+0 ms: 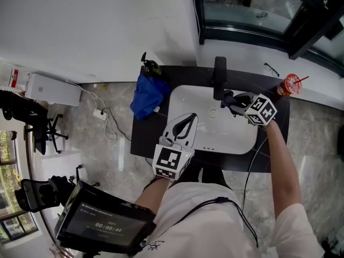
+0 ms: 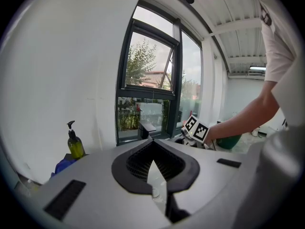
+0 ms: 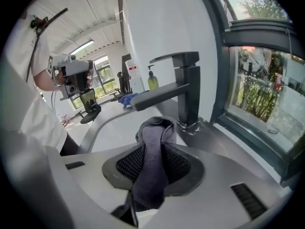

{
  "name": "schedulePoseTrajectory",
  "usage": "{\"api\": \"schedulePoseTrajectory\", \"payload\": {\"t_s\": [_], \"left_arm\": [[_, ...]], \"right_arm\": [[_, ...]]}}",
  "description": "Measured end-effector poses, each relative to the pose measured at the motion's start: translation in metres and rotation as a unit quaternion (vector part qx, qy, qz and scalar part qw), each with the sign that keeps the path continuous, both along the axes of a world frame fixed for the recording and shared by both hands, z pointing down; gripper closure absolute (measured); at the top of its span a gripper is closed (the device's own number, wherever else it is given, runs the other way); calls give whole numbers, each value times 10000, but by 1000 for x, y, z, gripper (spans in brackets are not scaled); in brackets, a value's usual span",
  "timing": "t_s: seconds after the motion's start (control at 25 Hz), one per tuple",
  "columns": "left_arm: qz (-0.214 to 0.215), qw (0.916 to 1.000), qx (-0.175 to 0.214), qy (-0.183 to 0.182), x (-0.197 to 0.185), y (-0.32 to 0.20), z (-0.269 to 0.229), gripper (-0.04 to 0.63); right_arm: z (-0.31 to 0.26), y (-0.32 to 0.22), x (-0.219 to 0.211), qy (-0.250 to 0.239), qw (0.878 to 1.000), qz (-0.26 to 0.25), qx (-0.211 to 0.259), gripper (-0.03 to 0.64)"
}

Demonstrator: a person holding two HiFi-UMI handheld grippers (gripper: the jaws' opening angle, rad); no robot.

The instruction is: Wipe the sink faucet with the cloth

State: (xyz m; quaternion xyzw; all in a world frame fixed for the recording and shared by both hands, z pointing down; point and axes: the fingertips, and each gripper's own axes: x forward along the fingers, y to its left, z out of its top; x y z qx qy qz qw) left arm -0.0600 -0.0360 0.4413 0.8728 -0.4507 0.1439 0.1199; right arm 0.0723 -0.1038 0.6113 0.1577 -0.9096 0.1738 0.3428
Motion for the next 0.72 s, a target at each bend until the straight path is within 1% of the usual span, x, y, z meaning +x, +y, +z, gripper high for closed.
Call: {"api": "schedulePoseTrajectory", "payload": {"t_s": [0.2, 0.32, 0.56, 0.64, 0.72], "left_arm": [[-58, 10000, 4, 10, -7, 0, -1, 601], [-114, 9999, 9, 33, -11, -2, -1, 601], [-161, 9999, -15, -14, -19, -3, 0, 601], [-158, 9999, -26, -43, -21, -2, 2, 601], [-158, 9999, -44, -48, -22, -2, 4, 601]], "right_arm": [[-16, -47, 9, -18, 9969, 693, 369, 502], [-22, -66, 6, 14, 9951, 857, 491, 502], [-22, -73, -16, -158, 9958, 766, 485, 502], [-23, -68, -22, -210, 9963, 626, 545, 502], [-22, -58, -26, -202, 9974, 378, 579, 502]]}}
